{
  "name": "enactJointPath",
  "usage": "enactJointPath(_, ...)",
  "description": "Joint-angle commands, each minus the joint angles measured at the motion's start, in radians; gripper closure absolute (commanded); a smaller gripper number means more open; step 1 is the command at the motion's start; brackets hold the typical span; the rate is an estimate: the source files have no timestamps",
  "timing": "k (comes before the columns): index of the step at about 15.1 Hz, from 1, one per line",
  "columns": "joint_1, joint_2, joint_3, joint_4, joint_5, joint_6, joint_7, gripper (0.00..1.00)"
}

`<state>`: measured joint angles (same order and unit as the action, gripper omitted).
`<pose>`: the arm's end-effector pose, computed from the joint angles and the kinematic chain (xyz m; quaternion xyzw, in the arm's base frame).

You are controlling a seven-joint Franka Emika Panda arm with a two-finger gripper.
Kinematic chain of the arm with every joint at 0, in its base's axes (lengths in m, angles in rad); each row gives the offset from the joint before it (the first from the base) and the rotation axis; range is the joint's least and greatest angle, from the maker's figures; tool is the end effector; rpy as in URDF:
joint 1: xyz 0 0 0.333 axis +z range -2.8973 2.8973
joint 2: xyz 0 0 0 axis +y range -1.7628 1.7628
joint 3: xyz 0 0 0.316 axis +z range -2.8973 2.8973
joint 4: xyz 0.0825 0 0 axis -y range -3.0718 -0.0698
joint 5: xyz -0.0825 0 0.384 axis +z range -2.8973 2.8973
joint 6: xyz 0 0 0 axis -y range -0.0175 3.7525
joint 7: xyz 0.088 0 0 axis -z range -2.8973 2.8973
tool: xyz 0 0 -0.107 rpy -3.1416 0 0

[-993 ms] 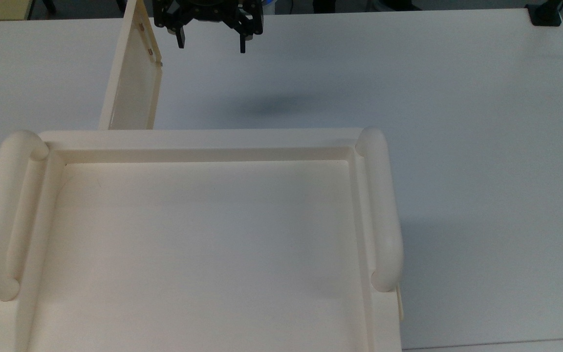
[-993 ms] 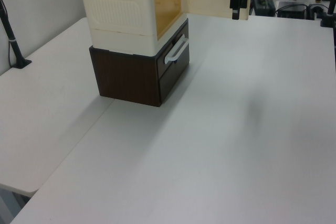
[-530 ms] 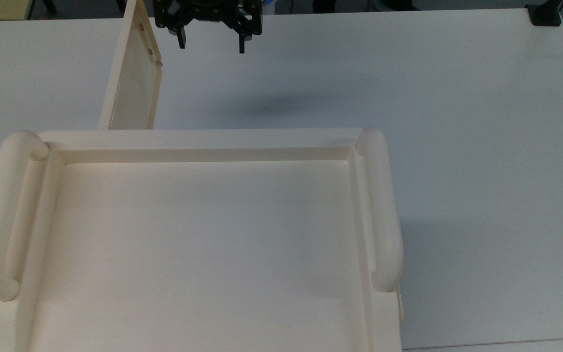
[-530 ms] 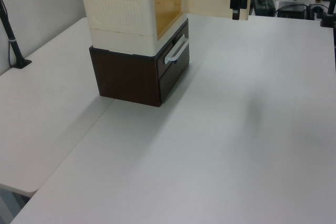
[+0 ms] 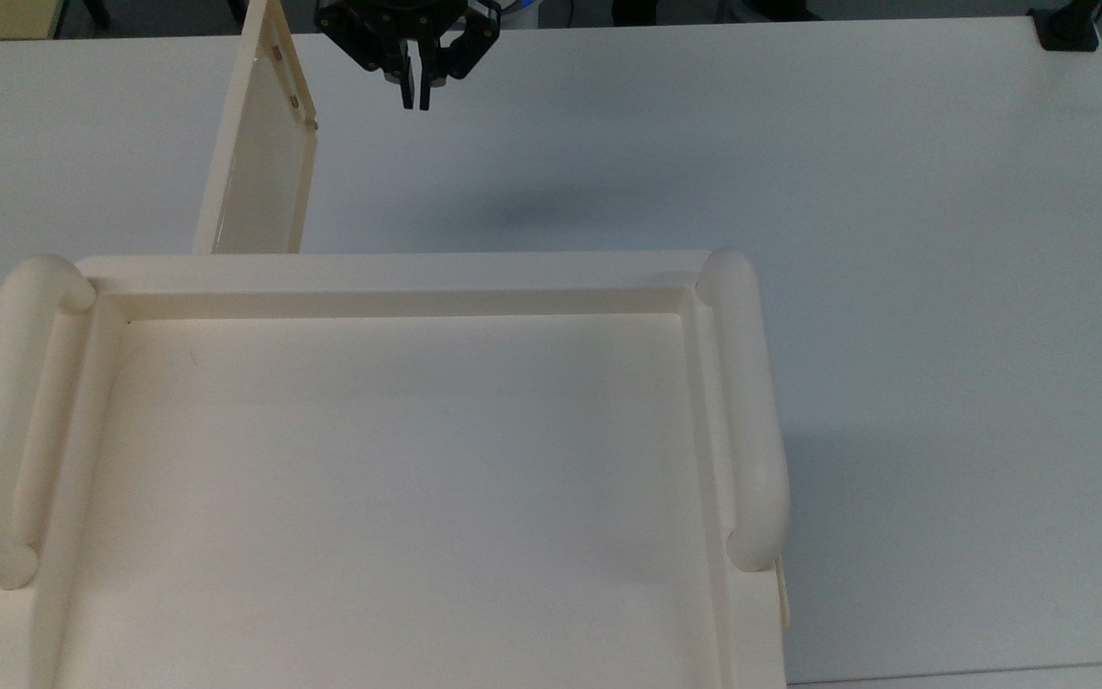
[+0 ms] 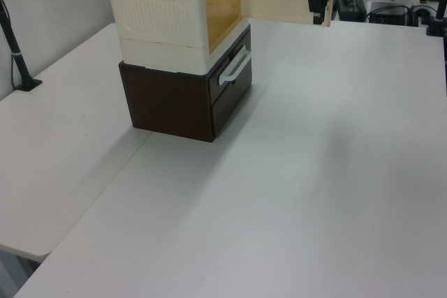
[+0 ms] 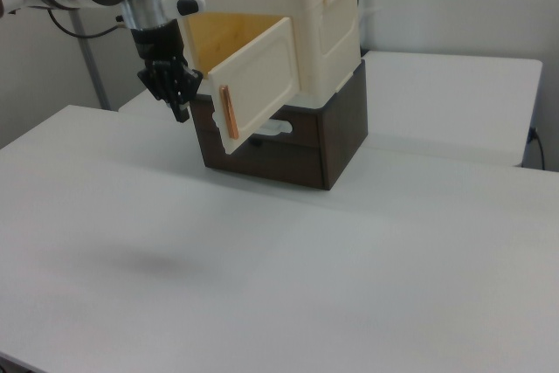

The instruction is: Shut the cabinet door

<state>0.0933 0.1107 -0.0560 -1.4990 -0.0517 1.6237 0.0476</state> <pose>0.5930 0.0187 0.6000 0.9995 -0.0038 0.0083 0.0286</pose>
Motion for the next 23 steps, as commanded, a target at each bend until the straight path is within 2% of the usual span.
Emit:
enactJointPath(1,0.003,-0.031,-0.001,0.015,0.023,-0.021,-0.005,1.0)
enactJointPath(9,-0.006,-0.092,-0.007,0.124,0.027,-0.018,0.001,1.0)
enactJointPath(16,-0.173,-0.125,-0.022,0.151,0.055,0.03,-0.006,1.0)
enactJointPath(20,-0.207,-0.112,-0.077,0.141,0.062,0.087,-0.031,1.0)
enactJointPath(23,-0.208,-0.103,-0.085,0.108,0.059,0.097,-0.078,1.0)
